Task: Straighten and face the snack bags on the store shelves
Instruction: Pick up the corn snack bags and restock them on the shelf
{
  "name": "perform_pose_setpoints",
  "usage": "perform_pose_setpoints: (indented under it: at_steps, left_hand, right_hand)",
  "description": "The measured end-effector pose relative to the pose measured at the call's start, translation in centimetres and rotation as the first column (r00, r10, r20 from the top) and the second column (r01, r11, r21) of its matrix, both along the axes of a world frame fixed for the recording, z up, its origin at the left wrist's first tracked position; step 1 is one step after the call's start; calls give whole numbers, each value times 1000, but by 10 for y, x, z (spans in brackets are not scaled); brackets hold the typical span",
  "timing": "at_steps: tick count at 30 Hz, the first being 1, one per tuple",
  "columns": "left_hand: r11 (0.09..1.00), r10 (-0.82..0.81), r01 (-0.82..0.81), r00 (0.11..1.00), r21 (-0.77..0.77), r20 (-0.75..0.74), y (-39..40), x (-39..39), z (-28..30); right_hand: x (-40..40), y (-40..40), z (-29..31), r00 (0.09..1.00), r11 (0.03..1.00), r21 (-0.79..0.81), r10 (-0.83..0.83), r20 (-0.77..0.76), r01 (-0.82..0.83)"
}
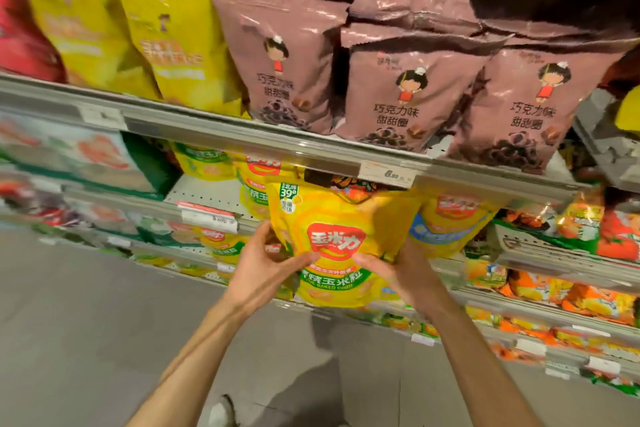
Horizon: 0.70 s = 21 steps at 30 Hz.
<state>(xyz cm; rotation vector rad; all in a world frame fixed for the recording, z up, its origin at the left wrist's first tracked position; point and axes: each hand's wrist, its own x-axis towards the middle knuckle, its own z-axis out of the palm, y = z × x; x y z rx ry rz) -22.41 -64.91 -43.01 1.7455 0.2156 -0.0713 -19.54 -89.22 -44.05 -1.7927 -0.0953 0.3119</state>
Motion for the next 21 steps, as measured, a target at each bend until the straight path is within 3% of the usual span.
perform_pose_setpoints:
  at_steps: [5,13,21]
  left_hand:
    - [1000,26,-26,999,16,23,85,4,8]
    - [998,-28,25,998,58,54,223,23,21]
    - [1000,0,0,993,-4,114,294,64,16]
  right_hand:
    - [8,82,6,997,993,-89,73,-25,-75]
    - [24,221,3,999,991,-129,-46,-29,41]
    - [58,304,-2,981,969,-151,-187,55,193]
